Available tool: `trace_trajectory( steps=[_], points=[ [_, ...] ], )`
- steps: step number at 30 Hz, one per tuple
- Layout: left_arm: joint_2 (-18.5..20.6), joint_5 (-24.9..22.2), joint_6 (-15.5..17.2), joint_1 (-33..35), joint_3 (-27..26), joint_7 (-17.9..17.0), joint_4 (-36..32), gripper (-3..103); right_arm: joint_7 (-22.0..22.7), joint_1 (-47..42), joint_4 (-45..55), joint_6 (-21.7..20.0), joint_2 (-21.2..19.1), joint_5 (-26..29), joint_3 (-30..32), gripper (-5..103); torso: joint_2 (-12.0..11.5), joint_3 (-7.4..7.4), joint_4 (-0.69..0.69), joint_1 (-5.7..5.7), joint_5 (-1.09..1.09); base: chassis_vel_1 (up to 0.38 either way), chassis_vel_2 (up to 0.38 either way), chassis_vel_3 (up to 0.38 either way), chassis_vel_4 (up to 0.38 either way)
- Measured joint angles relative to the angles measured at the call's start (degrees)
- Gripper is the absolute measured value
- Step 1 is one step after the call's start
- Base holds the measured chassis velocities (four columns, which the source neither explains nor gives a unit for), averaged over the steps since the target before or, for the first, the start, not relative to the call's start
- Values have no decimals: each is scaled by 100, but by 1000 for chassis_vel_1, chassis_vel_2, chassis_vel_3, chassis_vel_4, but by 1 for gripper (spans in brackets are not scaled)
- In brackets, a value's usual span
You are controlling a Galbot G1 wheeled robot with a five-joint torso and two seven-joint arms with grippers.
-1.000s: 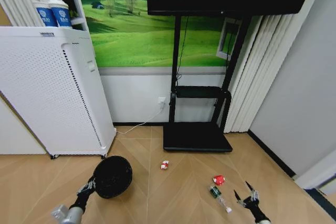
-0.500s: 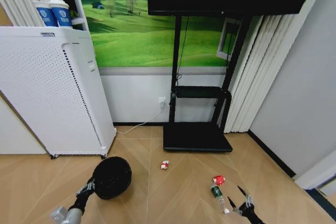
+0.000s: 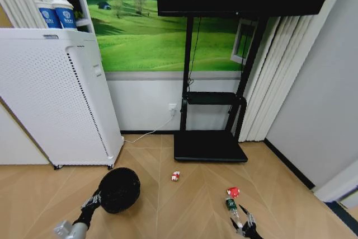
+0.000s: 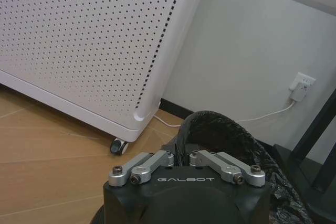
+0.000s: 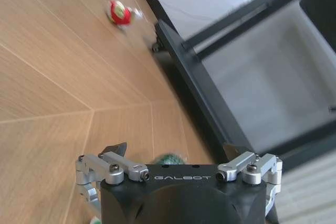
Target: Pick up the trash bin and place the garbage on the floor into it.
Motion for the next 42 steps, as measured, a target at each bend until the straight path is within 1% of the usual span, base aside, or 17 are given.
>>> trace_trajectory(
  steps=[2, 3, 4, 5, 6, 7, 12, 14, 19, 22, 24, 27, 28, 30, 35, 39, 42],
  points=[
    [1, -3, -10, 14, -8, 4, 9, 7, -81, 170, -174, -1, 40, 438, -207, 100, 0, 0, 1, 0, -1, 0, 0, 0, 0],
    [2, -3, -16, 23, -12, 8, 22, 7, -134, 201, -211, -2, 40, 711, -360, 100, 0, 0, 5, 0, 0, 0, 0, 0, 0],
    [2, -3, -16, 23, -12, 8, 22, 7, -134, 201, -211, -2, 40, 711, -360, 100, 0, 0, 5, 0, 0, 0, 0, 0, 0],
    [7, -3, -26, 28, -16, 12, 33, 7, -186, 192, -197, -32, 26, 993, -509, 100, 0, 0, 1, 0, 0, 0, 0, 0, 0],
    [11, -3, -29, 31, -18, 15, 37, 7, -232, 176, -172, -54, 13, 1207, -607, 100, 0, 0, 1, 0, 0, 0, 0, 0, 0],
    [18, -5, -32, 31, -20, 16, 39, 7, -272, 168, -175, -54, 17, 1309, -655, 100, 0, 0, 0, 0, -1, 0, 0, 0, 0],
    [41, -17, -33, 32, -28, 18, 41, 7, -371, 162, -229, -7, 88, 1528, -704, 100, 0, 0, -1, 0, -1, 0, 0, 0, 0],
    [56, -22, -33, 35, -33, 21, 41, 7, -419, 167, -236, -7, 117, 1742, -760, 100, 0, 0, 0, 0, -1, 0, 0, 0, 0],
    [59, -18, -46, 52, -35, 37, 46, 7, -479, 222, -250, -10, 154, 1973, -835, 100, 0, 0, 1, 0, 0, 0, 0, 0, 0],
    [49, -13, -63, 78, -34, 50, 46, 7, -520, 288, -249, -59, 161, 2310, -956, 100, 0, 0, 1, 0, -1, 0, 0, 0, 0],
    [46, -13, -65, 82, -33, 53, 47, 7, -534, 307, -249, -66, 163, 2379, -980, 100, 0, 0, 1, 0, 0, 0, 0, 0, 0],
    [43, -11, -80, 110, -34, 65, 46, 7, -619, 447, -285, -108, 167, 2862, -1164, 100, 0, 0, 2, 0, -1, 0, 0, 0, 0],
    [43, -11, -80, 110, -34, 65, 46, 7, -619, 447, -285, -108, 167, 2862, -1164, 100, 0, 0, 2, 0, -1, 0, 0, 0, 0],
    [53, -10, -94, 139, -61, 77, 45, 7, -665, 523, -326, -183, 143, 3204, -1340, 100, 0, 0, 0, 0, -2, 0, 0, 0, 0],
    [52, -10, -111, 156, -72, 84, 47, 7, -717, 611, -452, -189, 165, 3302, -1455, 100, 0, 0, 0, 0, -1, 0, 0, 0, 0],
    [38, -10, -131, 164, -75, 101, 73, 7, -760, 735, -564, -225, 219, 3501, -1609, 100, 0, 0, 1, 0, 0, 0, 0, 0, 0],
    [29, -11, -139, 156, -70, 104, 103, 7, -813, 896, -633, -267, 230, 3705, -1905, 100, 0, 0, 1, 0, -1, 0, 0, 0, 0]
  ],
)
